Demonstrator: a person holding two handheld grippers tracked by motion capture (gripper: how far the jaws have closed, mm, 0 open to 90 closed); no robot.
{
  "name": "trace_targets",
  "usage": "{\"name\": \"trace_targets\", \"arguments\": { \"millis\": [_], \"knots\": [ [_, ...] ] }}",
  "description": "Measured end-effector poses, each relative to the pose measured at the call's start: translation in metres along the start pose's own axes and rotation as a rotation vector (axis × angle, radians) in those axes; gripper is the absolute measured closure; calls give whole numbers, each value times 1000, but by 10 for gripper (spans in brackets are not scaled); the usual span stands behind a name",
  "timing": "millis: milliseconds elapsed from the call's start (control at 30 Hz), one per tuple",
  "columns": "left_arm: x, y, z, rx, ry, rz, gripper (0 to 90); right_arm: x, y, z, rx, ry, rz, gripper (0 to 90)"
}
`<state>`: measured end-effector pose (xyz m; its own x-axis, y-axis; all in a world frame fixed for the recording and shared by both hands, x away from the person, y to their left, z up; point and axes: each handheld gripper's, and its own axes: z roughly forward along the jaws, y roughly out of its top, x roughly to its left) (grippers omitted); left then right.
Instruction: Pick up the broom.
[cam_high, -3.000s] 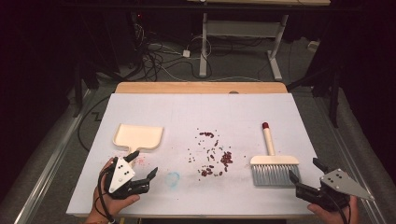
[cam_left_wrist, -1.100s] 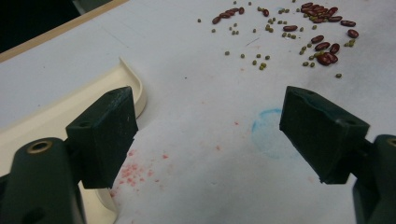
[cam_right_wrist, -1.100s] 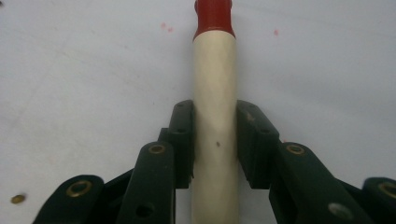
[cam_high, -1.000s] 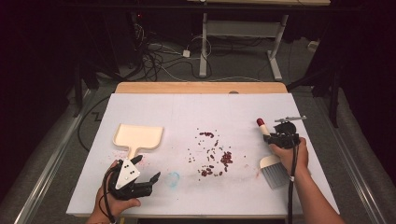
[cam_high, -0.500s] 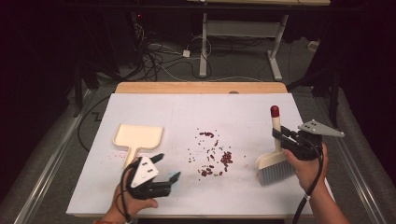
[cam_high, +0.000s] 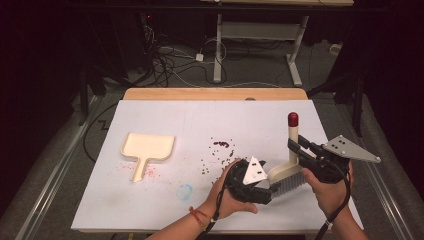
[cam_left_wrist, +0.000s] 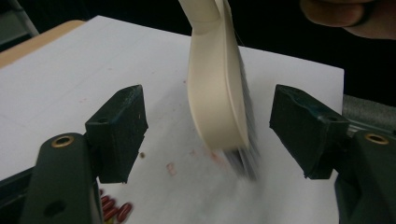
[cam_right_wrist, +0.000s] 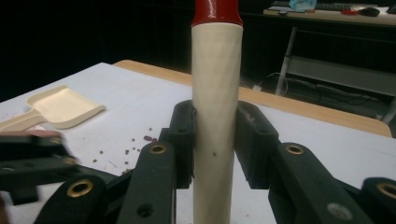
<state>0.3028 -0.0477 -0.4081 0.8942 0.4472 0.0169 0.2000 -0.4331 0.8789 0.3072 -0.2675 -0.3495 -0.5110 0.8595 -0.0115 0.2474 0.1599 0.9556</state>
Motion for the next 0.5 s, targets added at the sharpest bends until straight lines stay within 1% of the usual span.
{"name": "trace_targets", "arguments": {
  "millis": [33, 67, 100, 133, 167, 200, 233, 267, 300, 333, 367, 400, 433, 467, 500],
  "knots": [
    [-2, 2, 9, 3, 3, -5, 278, 3, 0, -2, -12, -2, 4, 704],
    [-2, 2, 9, 3, 3, -5, 317, 3, 0, -2, -12, -2, 4, 704],
    [-2, 3, 12, 3, 3, -12, 358, 9, 2, -5, -15, 16, -6, 703],
    [-3, 4, 16, 4, -6, -16, 389, 12, 3, -6, -17, 25, -6, 703],
    [-2, 4, 16, 4, -19, -16, 428, 15, 3, -7, -34, 29, -1, 703],
    [-2, 4, 16, 2, -30, -16, 472, 18, 4, -8, -29, 38, -8, 703],
    [-2, 4, 16, 2, -30, -16, 527, 20, 4, -8, -27, 42, -18, 702],
    [1, 3, 12, -1, -51, -11, 580, 24, 5, -10, -42, 36, -14, 702],
    [3, 3, 10, 0, -68, -9, 592, 26, 5, -10, -43, 43, -26, 702],
    [6, 1, 6, -9, -86, -15, 599, 27, 6, -10, -39, 50, -33, 702],
    [9, 0, 2, -22, -96, -21, 612, 29, 7, -11, -45, 58, -16, 701],
    [12, -1, -2, -22, -101, -31, 624, 29, 7, -13, -55, 66, -8, 700],
    [15, -1, -6, -18, -110, -31, 633, 30, 8, -13, -57, 74, -12, 697],
    [19, -1, -11, -20, -130, -30, 640, 30, 9, -14, -59, 85, -4, 693],
    [23, -2, -18, -20, -143, -26, 646, 30, 9, -14, -72, 112, 0, 689]
  ]
}}
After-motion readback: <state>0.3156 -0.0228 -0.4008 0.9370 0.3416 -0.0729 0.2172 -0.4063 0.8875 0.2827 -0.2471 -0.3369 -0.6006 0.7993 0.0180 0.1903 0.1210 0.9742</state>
